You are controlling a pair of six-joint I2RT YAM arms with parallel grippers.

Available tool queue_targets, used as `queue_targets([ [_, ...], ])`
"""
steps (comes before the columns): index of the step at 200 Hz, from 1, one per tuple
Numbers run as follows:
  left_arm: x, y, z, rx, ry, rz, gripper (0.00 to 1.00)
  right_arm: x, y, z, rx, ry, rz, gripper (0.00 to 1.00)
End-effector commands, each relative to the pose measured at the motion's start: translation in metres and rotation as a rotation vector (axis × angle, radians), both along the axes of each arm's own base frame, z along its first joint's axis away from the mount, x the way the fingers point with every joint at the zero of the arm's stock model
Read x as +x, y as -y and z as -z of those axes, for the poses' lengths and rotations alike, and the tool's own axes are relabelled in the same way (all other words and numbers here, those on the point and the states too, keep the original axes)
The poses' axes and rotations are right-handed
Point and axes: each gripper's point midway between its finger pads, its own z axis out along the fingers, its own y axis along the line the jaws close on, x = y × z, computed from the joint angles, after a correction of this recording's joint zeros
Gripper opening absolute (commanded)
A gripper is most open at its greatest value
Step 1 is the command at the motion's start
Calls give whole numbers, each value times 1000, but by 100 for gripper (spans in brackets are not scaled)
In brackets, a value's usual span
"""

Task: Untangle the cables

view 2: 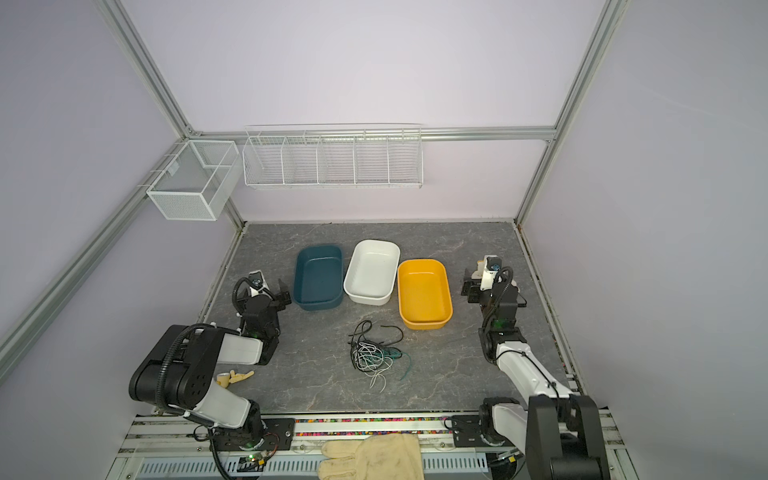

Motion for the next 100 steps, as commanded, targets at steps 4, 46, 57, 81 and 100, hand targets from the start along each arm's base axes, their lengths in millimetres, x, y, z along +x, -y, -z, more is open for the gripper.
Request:
queue_targets([
  [4,3,-2,-6,-11,30,-14,99,-25,-55,-39,17,40,-211,88],
  [46,3,-3,-6,-11,30,-14,99,-75,-130,-108,100,157,-515,88],
  [57,3,-3,-6,-11,30,-14,99,-81,-126,-117,187,135,-478,88],
  [81,3,-3,-7,-11,31,-15,99,-86,-106,-112,447,0,-337,88],
  [100,3,-2,-6,-11,28,-13,99,-96,-115,-112,487,6,-411,89],
])
